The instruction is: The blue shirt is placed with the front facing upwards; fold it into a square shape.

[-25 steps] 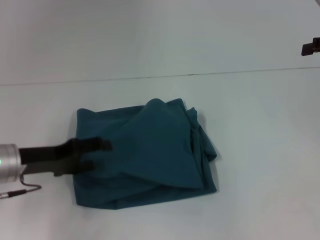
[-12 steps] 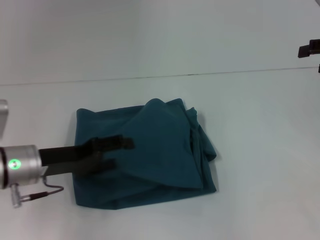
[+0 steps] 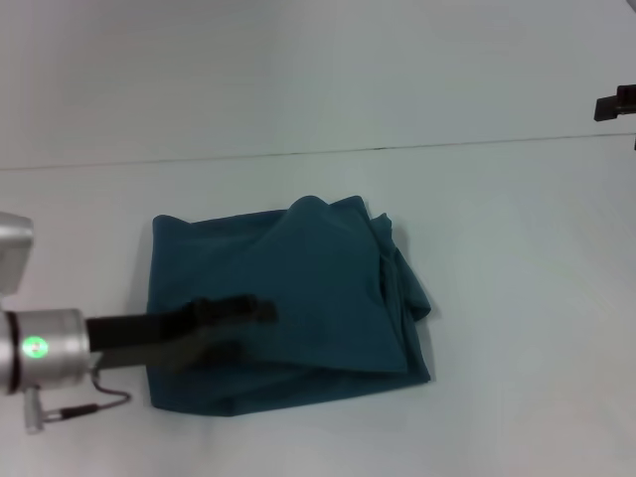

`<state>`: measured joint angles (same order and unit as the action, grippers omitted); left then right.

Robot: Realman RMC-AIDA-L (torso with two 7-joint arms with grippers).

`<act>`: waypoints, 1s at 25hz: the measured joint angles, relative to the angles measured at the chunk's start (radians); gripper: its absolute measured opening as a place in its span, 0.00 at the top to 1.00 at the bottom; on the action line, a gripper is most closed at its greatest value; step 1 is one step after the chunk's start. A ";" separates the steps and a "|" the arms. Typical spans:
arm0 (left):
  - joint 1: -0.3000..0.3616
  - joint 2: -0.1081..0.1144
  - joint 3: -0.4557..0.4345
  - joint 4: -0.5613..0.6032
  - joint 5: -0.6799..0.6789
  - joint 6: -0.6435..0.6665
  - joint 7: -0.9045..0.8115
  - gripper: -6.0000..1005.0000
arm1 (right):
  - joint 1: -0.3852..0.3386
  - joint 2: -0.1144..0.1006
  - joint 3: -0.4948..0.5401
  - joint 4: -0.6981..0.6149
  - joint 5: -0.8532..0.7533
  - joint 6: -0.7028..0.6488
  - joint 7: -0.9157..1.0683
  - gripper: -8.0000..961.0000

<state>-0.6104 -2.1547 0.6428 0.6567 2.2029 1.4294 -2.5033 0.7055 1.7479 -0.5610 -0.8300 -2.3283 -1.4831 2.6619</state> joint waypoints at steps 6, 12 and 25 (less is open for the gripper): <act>0.035 0.037 -0.027 0.114 -0.088 0.211 0.166 0.07 | -0.001 0.014 0.002 -0.001 0.026 -0.033 -0.124 0.02; 0.073 0.037 -0.088 0.131 -0.097 0.325 0.595 0.07 | -0.046 0.110 -0.004 -0.006 0.210 -0.176 -0.548 0.02; 0.150 0.029 -0.175 0.157 -0.093 0.313 0.775 0.07 | -0.147 0.327 -0.024 -0.023 0.198 -0.263 -0.933 0.02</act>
<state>-0.4602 -2.1261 0.4674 0.8138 2.1103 1.7425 -1.7279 0.5588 2.0754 -0.5854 -0.8530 -2.1298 -1.7462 1.7294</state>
